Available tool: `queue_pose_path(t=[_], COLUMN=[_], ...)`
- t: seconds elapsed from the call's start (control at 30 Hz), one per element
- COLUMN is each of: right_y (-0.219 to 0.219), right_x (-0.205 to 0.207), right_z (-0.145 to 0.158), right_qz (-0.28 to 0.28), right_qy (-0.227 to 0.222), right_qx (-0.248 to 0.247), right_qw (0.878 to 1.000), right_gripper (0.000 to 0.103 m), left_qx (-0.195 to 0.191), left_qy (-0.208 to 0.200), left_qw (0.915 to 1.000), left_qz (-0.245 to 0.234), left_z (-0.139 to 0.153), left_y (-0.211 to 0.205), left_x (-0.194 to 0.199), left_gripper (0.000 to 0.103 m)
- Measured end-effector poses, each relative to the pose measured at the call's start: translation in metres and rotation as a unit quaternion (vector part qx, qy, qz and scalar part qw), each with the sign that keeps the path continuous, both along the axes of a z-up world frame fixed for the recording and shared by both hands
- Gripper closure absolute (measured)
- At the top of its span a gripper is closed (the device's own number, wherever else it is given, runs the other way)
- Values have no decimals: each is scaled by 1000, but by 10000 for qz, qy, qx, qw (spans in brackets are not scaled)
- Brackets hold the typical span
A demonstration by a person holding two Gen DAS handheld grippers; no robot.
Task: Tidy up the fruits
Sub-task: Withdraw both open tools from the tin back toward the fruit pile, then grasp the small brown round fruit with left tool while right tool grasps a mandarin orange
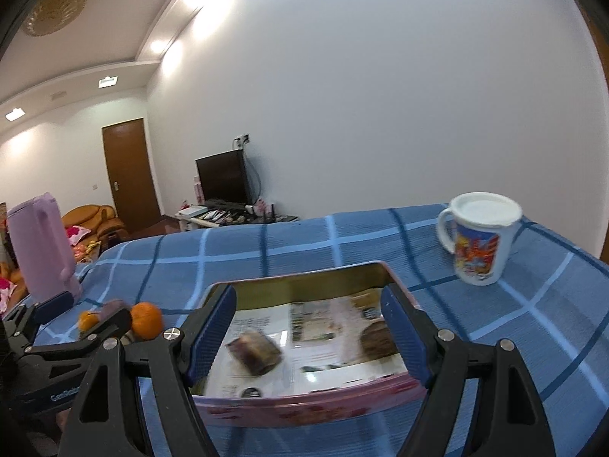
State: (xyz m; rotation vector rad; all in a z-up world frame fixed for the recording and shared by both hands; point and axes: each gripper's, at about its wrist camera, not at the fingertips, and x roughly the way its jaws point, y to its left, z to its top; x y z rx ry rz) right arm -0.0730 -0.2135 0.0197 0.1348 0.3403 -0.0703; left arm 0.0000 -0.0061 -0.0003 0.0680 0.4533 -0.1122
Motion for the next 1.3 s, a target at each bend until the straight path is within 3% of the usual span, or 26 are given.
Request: queue_pose_path(t=[0.3,0.6,0.77,0.93,1.1,1.23,1.3], right_y=[53,94,118,149,174,184,185], right_x=[6,18,30,42,55,62,66], right_z=[-2,-5,-13,-24,-36,-44,-48], right_qz=[469,958,1405,1988,2311,2309,2351], right_qy=[28,216,648,1134,1612,1912,2043], right_qx=[-146,-303,-449,-527,-790,-887,-861], right_qw=[9988,9947,9869,9720,9562,9499,9464], right_gripper=[23,23,24,24,24,24,31], left_qx=[-42,194,122,-89,-197,4,158], left_qy=[127,285,444,523,763,1018,1196], left_qw=[9996,9978,9928,9902,9921,9941,9927], left_qz=[238,559,1110,1294,971,383,-32], left_z=[-2,-8,-9,-10,-13,-18,-23], left_y=[39,85,129,159,167,151,140], left_x=[6,14,25,27,30,31,29], left_gripper=[1,0,0,0,0,0,0])
